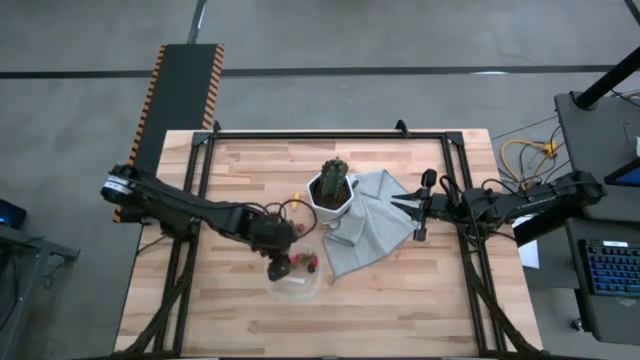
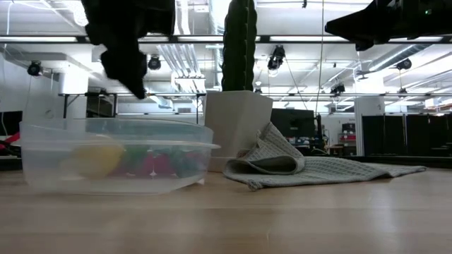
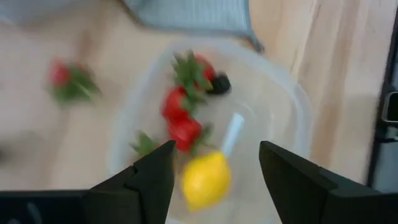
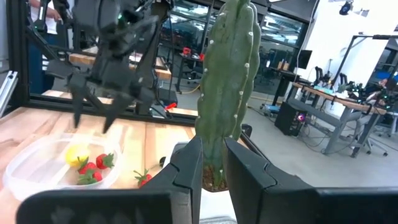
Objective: Pick and placing Produce into tupperware
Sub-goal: Put the black cherry into the transparent plastic container
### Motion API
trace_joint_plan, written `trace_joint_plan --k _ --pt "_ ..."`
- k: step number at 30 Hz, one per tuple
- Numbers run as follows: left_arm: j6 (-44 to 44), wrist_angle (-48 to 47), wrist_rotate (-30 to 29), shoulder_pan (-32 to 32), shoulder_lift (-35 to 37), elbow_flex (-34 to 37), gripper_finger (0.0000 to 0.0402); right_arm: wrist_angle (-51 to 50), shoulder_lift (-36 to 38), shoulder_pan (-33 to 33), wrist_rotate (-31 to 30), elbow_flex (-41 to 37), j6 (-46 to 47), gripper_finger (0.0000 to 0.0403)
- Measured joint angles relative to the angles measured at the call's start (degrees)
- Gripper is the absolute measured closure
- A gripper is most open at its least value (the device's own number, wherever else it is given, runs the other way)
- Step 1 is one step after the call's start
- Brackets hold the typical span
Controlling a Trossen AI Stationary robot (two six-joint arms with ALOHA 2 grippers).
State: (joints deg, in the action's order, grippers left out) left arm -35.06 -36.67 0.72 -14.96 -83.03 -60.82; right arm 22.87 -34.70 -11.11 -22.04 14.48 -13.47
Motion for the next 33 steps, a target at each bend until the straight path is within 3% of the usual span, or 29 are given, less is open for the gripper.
trace_joint_plan --k 9,22,33 --pt "25.44 -7.52 -16.35 2.14 1.50 0.08 0.0188 0.00 0.00 0.00 0.00 -0.02 0.00 0.0346" --pt "42.60 -12.82 -16.06 14.53 -4.51 1.08 0.0188 -0.07 0.00 0.00 -0.02 0.00 -0.07 0.0346" --pt "52.62 -10.02 -16.00 17.49 -5.35 3.23 0.0188 -2.09 0.00 0.02 -0.02 0.00 -0.41 0.0346"
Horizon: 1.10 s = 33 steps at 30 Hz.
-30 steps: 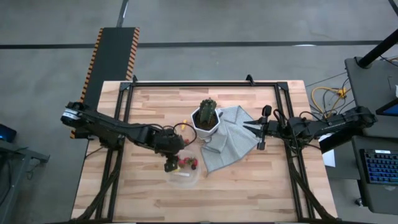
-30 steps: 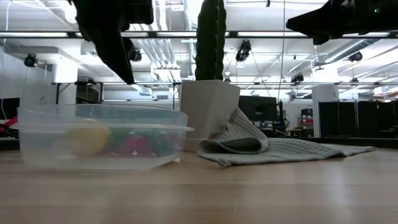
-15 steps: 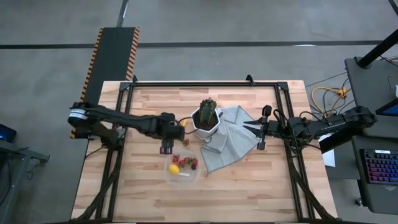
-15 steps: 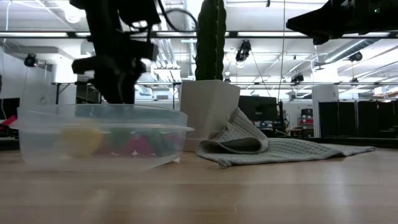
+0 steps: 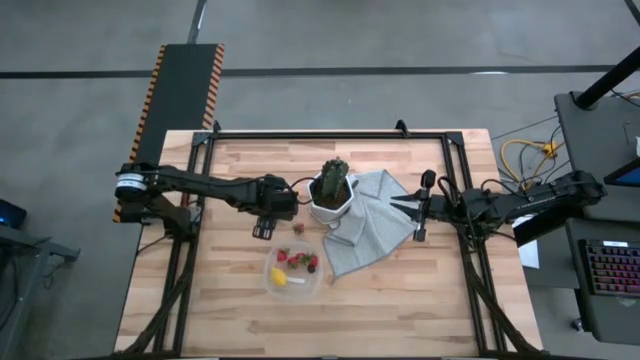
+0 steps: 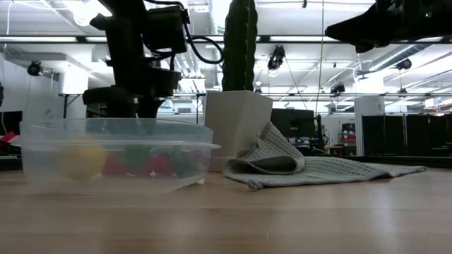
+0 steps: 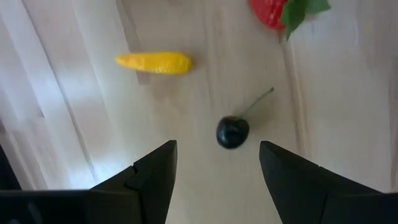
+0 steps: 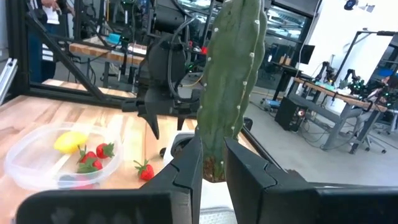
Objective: Pick and placing Produce into tupperware
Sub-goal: Put the black cherry into the transparent plastic container
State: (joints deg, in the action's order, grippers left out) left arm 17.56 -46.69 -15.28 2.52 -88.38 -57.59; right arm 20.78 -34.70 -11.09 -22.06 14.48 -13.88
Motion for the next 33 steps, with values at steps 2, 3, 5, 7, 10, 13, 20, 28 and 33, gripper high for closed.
trace_joint_plan --k 2,3,5,7,10,13,20,28,33 --pt "2.45 0.13 0.03 0.00 -0.06 -0.01 0.0188 0.00 0.00 0.00 -0.01 0.00 -0.05 0.0346" --pt "3.59 0.15 0.06 0.00 -0.37 0.01 0.0188 0.00 0.00 0.00 0.00 0.00 -0.05 0.0346" --pt "5.00 0.00 0.29 0.00 -0.98 0.04 0.0188 -0.02 0.04 0.00 -0.02 0.00 -0.05 0.0346" --pt "5.41 0.01 0.32 0.00 -1.61 0.07 0.0188 -0.02 0.02 0.00 0.00 0.00 -0.05 0.0346" --pt "5.84 0.02 0.48 0.00 -3.27 0.05 0.0188 -0.03 0.02 0.00 0.00 0.00 -0.04 0.0346" --pt "5.92 0.13 0.65 0.00 -4.99 0.05 0.0188 -0.05 0.00 0.00 0.00 0.00 -0.03 0.0346" --pt "5.93 0.28 -0.03 0.00 -9.01 0.05 0.0188 -0.09 0.02 0.00 -0.02 0.00 -0.05 0.0346" --pt "5.93 1.09 -0.23 0.02 -10.80 -0.12 0.0188 -0.34 0.02 0.00 -0.02 0.00 -0.03 0.0346" --pt "6.06 1.75 -0.28 0.02 -10.25 -0.36 0.0188 -0.44 0.02 0.00 -0.02 0.00 -0.03 0.0346"
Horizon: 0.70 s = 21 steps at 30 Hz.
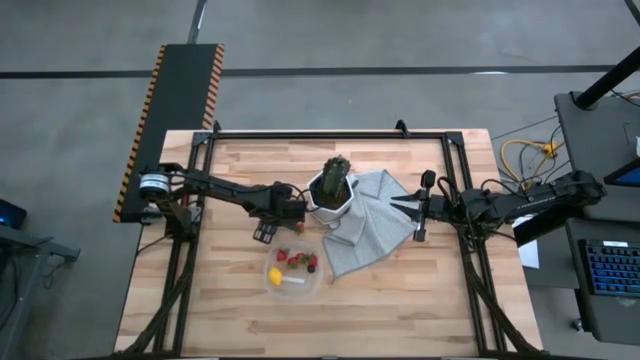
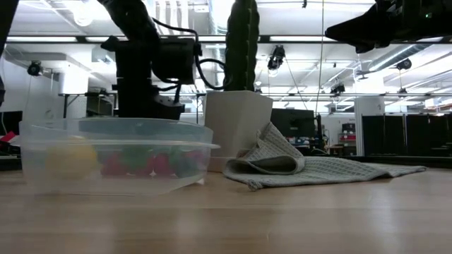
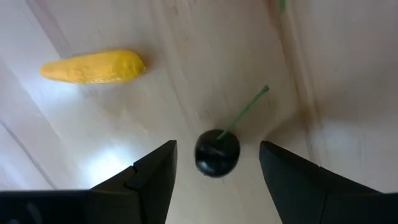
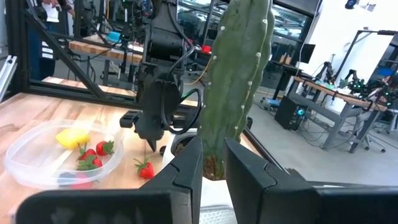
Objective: Pick and placing Produce into tupperware
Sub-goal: Put the black cherry into the transparent plastic container
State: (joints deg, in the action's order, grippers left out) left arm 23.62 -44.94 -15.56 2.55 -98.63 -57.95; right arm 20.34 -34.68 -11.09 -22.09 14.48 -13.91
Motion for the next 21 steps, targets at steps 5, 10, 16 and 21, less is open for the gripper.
trace_joint_plan --k 5,10,16,21 --pt "1.13 1.41 -0.05 0.00 0.08 0.02 0.0188 0.00 -0.01 0.00 0.00 0.00 0.00 0.0346" --pt "0.96 1.00 -0.12 0.00 -0.33 0.13 0.0188 0.00 0.00 0.00 0.00 0.00 0.00 0.0346" --pt "1.04 1.06 -0.14 0.00 -0.33 0.13 0.0188 -0.08 -0.02 0.00 0.00 0.00 0.00 0.0346" --pt "1.07 1.19 -0.23 0.01 -0.40 0.15 0.0188 -0.09 -0.02 0.00 -0.02 0.00 0.00 0.0346"
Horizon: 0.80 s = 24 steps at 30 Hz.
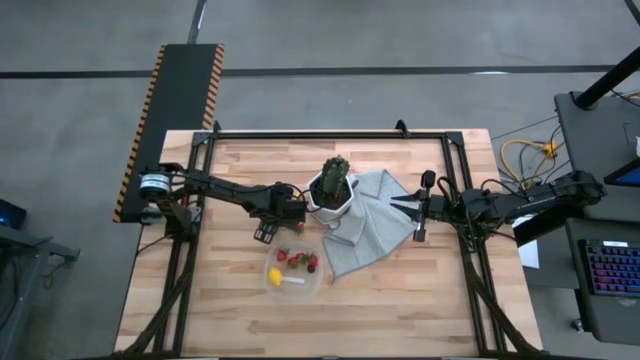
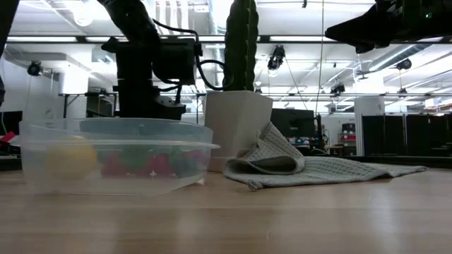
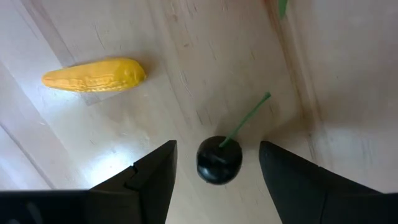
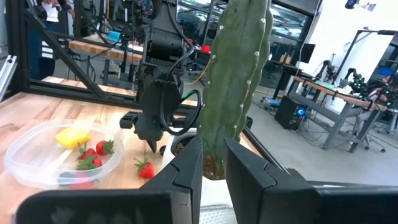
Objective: Pick and placing Produce into tupperware
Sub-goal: Put the black cherry into the transparent plastic container
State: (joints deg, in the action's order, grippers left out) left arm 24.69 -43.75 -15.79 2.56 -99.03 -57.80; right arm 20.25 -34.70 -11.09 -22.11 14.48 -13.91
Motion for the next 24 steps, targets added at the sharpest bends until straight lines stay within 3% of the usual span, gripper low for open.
trace_joint_plan --k 7,17,24 --pt "0.09 0.25 0.01 0.03 -0.03 0.00 0.0204 0.00 0.02 0.00 0.00 0.00 0.00 0.0346" --pt "0.01 0.81 0.22 0.08 -0.05 0.04 0.0326 0.00 0.01 0.00 0.00 0.00 0.00 0.0346" --pt "-0.17 0.83 0.15 0.08 -0.03 0.04 0.0330 0.00 0.01 0.00 0.00 0.00 -0.02 0.0346"
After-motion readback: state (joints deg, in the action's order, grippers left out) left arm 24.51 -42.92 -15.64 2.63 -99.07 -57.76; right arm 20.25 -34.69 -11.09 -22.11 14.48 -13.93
